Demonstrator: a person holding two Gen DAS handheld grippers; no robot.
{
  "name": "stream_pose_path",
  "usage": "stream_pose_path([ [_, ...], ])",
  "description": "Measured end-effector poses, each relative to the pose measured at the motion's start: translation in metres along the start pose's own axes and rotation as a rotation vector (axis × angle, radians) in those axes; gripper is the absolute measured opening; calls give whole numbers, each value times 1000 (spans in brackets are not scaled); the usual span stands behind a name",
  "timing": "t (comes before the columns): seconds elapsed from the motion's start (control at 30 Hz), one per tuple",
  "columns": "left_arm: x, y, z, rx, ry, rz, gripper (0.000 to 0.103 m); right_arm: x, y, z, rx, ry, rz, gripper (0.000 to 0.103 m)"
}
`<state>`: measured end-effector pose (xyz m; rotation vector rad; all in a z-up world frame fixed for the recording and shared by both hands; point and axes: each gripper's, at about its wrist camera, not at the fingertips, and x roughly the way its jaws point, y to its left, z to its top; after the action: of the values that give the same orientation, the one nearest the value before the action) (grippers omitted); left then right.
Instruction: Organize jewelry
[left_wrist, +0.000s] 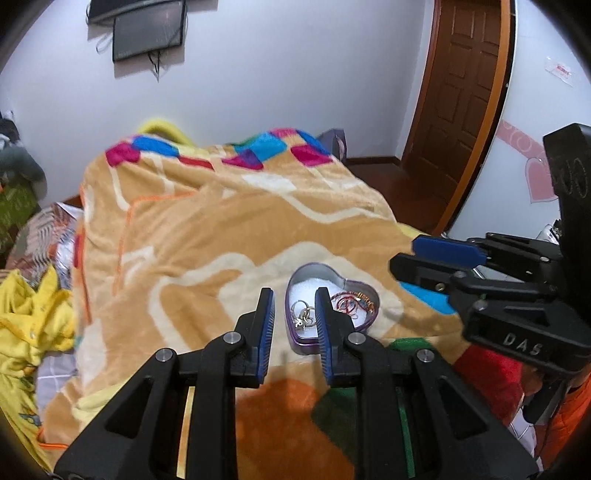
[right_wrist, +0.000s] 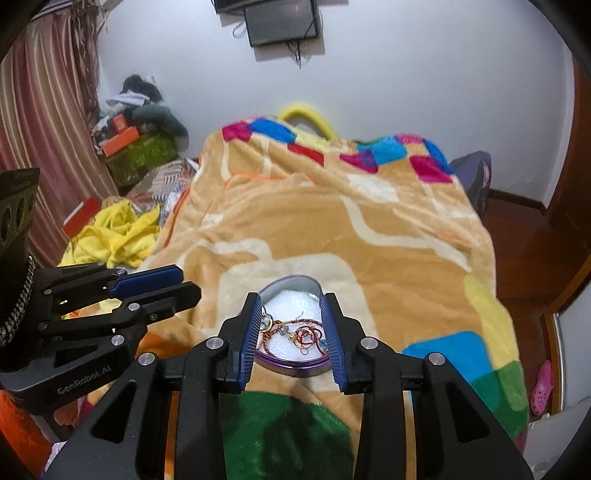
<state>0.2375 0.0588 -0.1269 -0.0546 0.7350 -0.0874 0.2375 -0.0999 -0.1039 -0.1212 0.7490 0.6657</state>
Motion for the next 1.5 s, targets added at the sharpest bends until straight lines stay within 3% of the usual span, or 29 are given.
stream_pose_path([
  [0.2,-56,-7,8,-2,-108,10,27,-62,16,3,-6,-137,-31,30],
  [0.33,-115,-22,14,7,-242,4,31,-114,29,4,-11,-265,-59,30],
  [0.6,-231,-51,5,30,-542,4,53,-221,66,-6,-38,-565,-108,30],
  [0.77,-273,-64,-15,41,-665,45,70,-253,90,-19,-56,-681,-151,31],
  [0.87,-283,-69,-26,44,-696,90,90,-251,98,-24,-56,-697,-170,36],
  [0.9,-285,-71,-32,39,-707,112,95,-251,101,-27,-52,-701,-180,43],
  [1.0,-287,-74,-41,34,-698,126,98,-244,102,-31,-31,-695,-201,62],
  [1.2,-280,-72,-50,-3,-650,112,100,-252,102,-41,-11,-673,-221,80],
  [1.5,-279,-76,-58,-3,-620,115,100,-260,101,-50,-20,-662,-211,80],
])
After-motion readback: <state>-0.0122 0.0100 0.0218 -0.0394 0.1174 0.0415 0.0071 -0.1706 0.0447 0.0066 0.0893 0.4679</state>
